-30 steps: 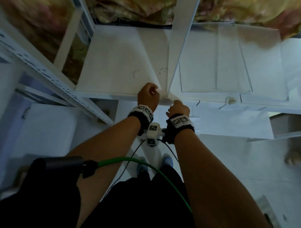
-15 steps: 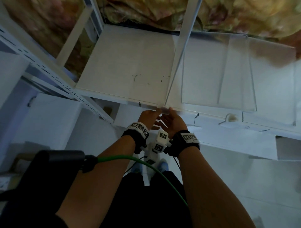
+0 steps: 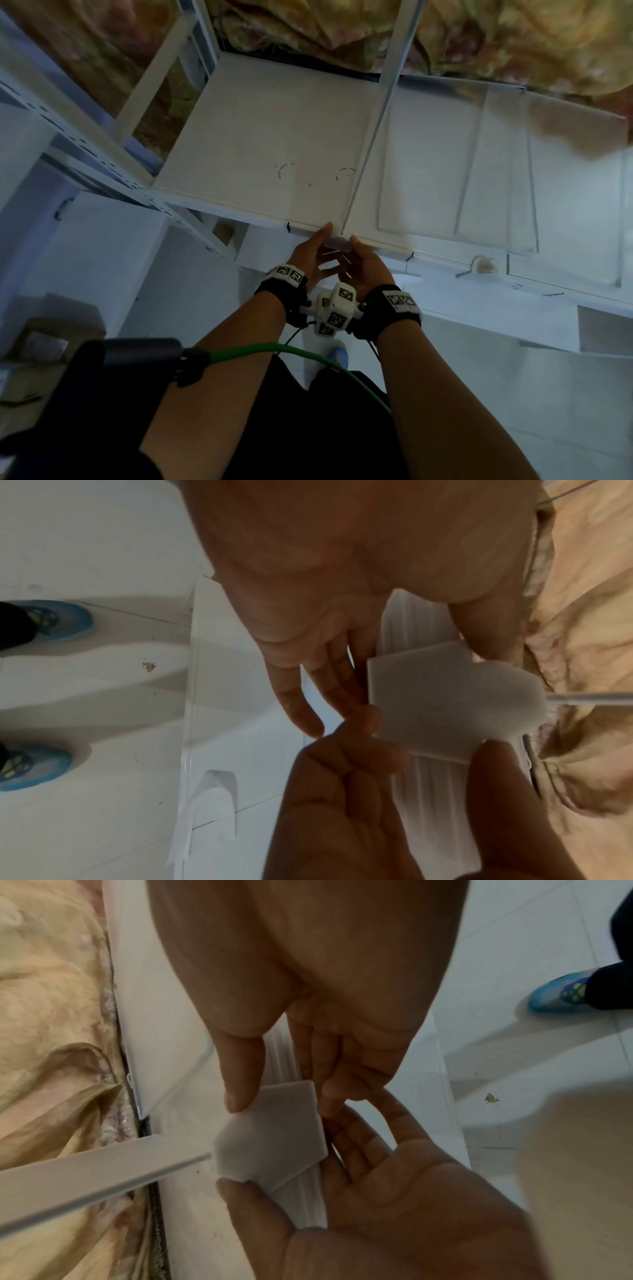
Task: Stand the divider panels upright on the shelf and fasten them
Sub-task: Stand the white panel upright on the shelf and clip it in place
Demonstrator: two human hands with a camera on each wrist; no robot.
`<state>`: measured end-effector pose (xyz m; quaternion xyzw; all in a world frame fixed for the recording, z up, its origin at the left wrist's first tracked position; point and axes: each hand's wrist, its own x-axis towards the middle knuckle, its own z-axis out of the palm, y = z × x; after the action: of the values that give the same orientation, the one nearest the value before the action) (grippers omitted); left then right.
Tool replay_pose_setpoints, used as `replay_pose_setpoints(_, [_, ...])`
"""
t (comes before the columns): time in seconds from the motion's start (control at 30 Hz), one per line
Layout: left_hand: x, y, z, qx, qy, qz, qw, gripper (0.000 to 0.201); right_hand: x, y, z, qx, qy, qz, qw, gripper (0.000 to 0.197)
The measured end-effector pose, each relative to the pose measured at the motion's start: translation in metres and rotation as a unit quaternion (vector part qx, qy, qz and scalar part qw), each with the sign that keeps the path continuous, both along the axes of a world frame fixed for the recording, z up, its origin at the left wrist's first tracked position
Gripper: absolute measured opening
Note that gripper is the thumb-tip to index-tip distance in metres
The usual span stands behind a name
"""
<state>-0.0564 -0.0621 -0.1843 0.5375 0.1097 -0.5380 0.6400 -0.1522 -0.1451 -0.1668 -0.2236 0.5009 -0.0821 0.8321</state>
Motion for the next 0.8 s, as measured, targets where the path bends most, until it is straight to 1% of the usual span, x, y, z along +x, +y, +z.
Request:
replay_pose_setpoints(0.1, [0.005, 0.001, -0.005, -0.006, -0.001, -0.012, 1.000, 0.039, 0.001, 0.005, -0.002, 0.003, -0.002, -0.007, 1.000, 0.046])
replay_pose_setpoints(0.2, [0.010, 0.001, -0.004, -0.006, -0.002, -0.005, 1.000, 0.027, 0.004, 0.005, 0.000, 0.003, -0.016, -0.010, 1.000, 0.047])
replay_pose_setpoints(0.27, [0.013, 0.000, -0.005, -0.006, -0.002, 0.002, 1.000, 0.023, 0.008, 0.005, 0.002, 0.002, -0.018, -0.013, 1.000, 0.046])
replay_pose_setpoints(0.43, [0.015, 0.001, -0.011, -0.004, 0.001, -0.002, 1.000, 0.024, 0.006, 0.007, 0.000, -0.005, -0.014, -0.008, 1.000, 0.041])
replay_pose_setpoints(0.53, [0.015, 0.003, -0.011, -0.007, -0.004, -0.007, 1.000, 0.024, 0.005, 0.007, 0.003, -0.017, -0.002, -0.014, 1.000, 0.029])
replay_pose_setpoints(0.6, [0.016, 0.003, -0.012, -0.004, -0.006, -0.006, 1.000, 0.025, 0.005, 0.006, 0.006, -0.018, -0.005, -0.014, 1.000, 0.025])
replay_pose_setpoints(0.8, [0.023, 0.007, -0.012, 0.001, -0.004, 0.010, 1.000, 0.023, 0.012, 0.011, 0.004, -0.015, -0.010, -0.005, 1.000, 0.027])
